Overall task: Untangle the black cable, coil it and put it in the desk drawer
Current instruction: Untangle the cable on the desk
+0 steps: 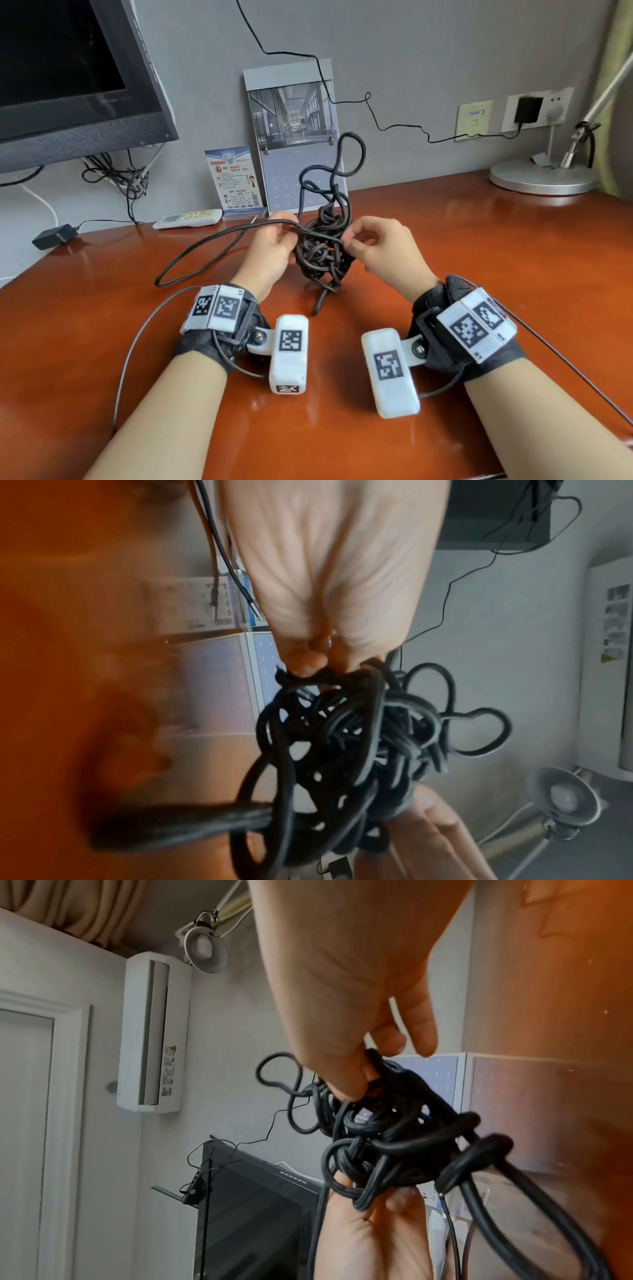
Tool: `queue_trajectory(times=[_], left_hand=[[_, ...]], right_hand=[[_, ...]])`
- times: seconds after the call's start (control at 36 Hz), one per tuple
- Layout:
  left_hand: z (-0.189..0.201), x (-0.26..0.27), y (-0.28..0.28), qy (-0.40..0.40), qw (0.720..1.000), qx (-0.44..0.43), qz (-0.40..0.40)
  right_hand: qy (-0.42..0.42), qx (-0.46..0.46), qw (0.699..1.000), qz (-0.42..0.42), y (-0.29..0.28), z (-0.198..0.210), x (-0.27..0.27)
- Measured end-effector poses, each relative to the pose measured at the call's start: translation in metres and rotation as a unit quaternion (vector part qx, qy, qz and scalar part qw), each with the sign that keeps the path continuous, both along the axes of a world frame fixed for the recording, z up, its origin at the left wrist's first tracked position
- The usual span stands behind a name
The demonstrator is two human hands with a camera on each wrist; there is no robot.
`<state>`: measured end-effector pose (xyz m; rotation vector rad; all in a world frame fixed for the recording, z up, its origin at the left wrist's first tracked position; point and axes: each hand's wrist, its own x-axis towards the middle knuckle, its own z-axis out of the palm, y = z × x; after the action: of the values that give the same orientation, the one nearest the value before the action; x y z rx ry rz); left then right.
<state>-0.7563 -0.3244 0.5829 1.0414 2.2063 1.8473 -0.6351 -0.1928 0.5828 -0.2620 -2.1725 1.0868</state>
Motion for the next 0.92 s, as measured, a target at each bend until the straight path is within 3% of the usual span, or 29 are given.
queue_trajectory(times=[0.17,0.33,0.44,0.61,0.69,0.78,0.92], left_hand=[[-0.006,-0.002,-0.001,-0.043,0.997,0.05,-0.046],[-0.001,0.004,-0.001,-0.116,0.985,0.074,-0.105],[-0.007,0.005,0.004,-0.056,0.991,0.059,-0.103],[-0.001,0.005,0.005,0.007,0.987,0.118,-0.106],[-0.001,0.005,0.007,0.026,0.982,0.155,-0.102],[0.0,0.006,0.008,0.065,0.978,0.159,-0.117],[-0.001,0.004,0.007,0.054,0.979,0.157,-0.114]], right_hand=[[0.036,0.041,0.997,0.046,-0.01,0.004,0.004],[0.059,-0.034,0.997,0.026,-0.011,0.008,0.005],[0.045,-0.049,0.996,-0.057,-0.007,0.007,0.003],[0.089,0.064,0.987,-0.115,-0.007,0.007,0.002],[0.089,0.071,0.983,-0.141,-0.004,0.003,-0.002],[0.044,0.06,0.988,-0.132,0.0,0.0,-0.004],[0.045,0.034,0.993,-0.099,0.002,0.0,-0.003]])
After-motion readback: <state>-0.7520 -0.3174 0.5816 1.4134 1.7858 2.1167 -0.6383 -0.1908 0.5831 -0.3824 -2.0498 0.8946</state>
